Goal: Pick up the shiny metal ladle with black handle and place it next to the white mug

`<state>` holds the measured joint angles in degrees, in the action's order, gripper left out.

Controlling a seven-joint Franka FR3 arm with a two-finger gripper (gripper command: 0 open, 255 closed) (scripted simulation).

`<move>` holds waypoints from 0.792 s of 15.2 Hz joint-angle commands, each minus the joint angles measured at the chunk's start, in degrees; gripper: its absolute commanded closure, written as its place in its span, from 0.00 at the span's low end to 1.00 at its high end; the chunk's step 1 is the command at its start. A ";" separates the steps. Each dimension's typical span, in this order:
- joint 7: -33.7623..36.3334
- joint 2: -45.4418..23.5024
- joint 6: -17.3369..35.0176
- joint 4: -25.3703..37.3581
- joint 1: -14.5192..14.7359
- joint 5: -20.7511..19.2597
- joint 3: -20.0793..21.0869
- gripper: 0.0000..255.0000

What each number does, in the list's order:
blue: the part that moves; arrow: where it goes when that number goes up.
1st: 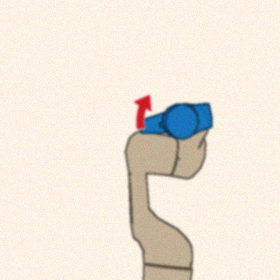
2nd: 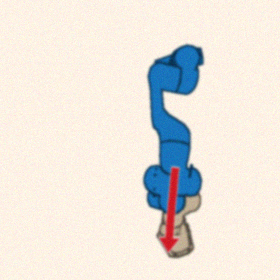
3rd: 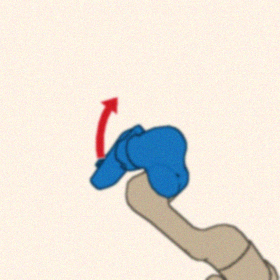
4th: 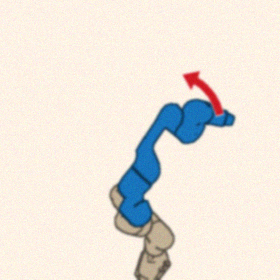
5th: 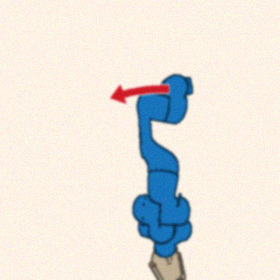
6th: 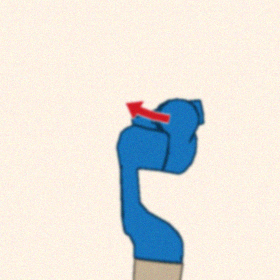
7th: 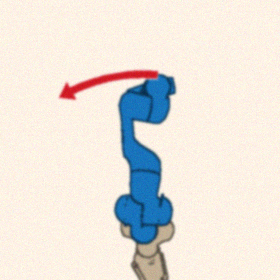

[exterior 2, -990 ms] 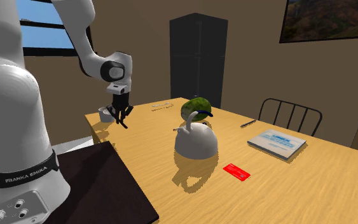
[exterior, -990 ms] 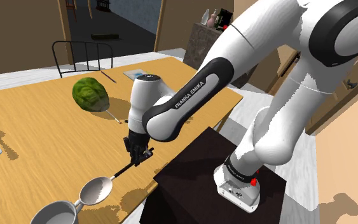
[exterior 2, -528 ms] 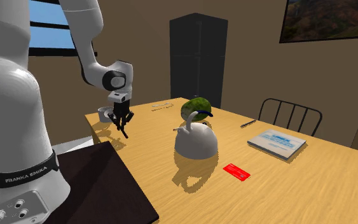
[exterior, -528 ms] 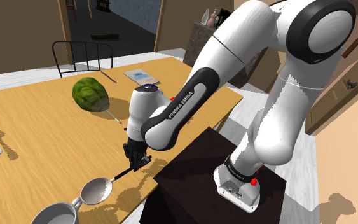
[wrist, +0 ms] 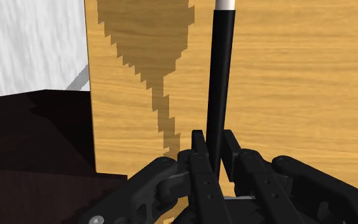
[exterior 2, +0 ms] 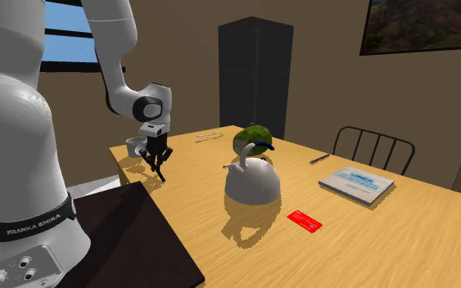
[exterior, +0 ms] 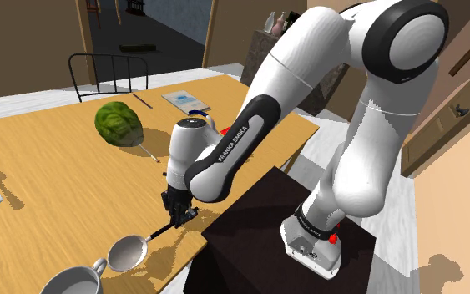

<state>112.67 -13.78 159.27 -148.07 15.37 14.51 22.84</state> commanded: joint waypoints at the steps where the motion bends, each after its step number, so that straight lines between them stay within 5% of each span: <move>1: -0.02 -0.05 0.04 -0.02 -0.02 -0.01 -0.03 1.00; 2: -0.02 -0.05 0.04 -0.02 -0.02 -0.01 -0.03 1.00; 3: -0.01 -0.06 0.04 -0.01 -0.02 -0.01 -0.03 0.00; 8: -0.01 -0.06 0.04 -0.01 -0.02 -0.02 -0.03 0.00; 12: -1.96 8.76 -8.48 -0.26 -2.09 2.78 1.23 0.00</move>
<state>111.54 -7.11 152.93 -148.25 13.91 16.60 23.97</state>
